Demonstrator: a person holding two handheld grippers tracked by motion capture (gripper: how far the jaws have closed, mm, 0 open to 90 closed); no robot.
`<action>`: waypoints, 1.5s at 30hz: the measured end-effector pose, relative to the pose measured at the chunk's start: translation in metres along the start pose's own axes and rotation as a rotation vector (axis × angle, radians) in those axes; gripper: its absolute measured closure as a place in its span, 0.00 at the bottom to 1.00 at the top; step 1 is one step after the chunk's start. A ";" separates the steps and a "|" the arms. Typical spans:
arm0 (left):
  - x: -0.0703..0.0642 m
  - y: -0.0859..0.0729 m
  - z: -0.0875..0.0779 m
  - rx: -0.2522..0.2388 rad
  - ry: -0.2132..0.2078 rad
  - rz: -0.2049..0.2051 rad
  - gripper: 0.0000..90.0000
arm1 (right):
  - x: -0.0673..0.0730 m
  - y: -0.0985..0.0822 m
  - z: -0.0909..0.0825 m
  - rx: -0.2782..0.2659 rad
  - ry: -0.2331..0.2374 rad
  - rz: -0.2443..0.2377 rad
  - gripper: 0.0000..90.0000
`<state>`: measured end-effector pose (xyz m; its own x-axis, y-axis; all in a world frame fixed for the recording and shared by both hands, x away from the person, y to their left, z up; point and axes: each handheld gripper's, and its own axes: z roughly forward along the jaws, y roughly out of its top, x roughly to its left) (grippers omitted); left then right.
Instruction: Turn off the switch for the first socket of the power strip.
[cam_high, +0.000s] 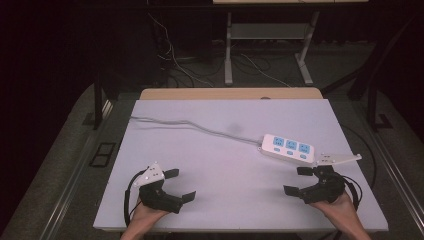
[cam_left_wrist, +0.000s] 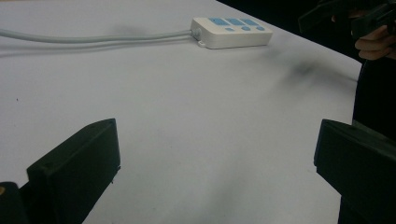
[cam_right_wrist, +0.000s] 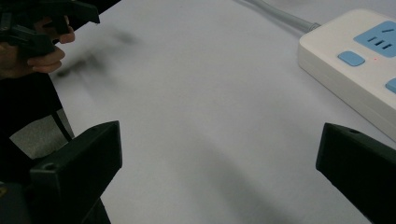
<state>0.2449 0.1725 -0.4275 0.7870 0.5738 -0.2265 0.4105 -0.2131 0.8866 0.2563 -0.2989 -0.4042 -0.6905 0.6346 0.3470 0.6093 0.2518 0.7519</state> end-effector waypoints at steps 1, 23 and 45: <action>0.000 0.000 0.000 0.001 0.000 0.001 0.00 | 0.000 0.000 0.000 0.000 0.000 0.000 0.00; 0.000 0.000 0.000 -0.001 0.001 -0.003 0.00 | -0.011 0.030 0.001 0.066 -0.001 -0.034 0.00; 0.000 0.000 -0.001 -0.006 0.002 -0.007 0.00 | -0.021 0.053 0.010 0.115 -0.003 -0.052 0.00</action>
<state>0.2447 0.1734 -0.4276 0.7831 0.5768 -0.2323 0.4135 -0.2040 0.8874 0.3070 -0.2917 -0.3768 -0.7211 0.6206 0.3080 0.6139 0.3663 0.6993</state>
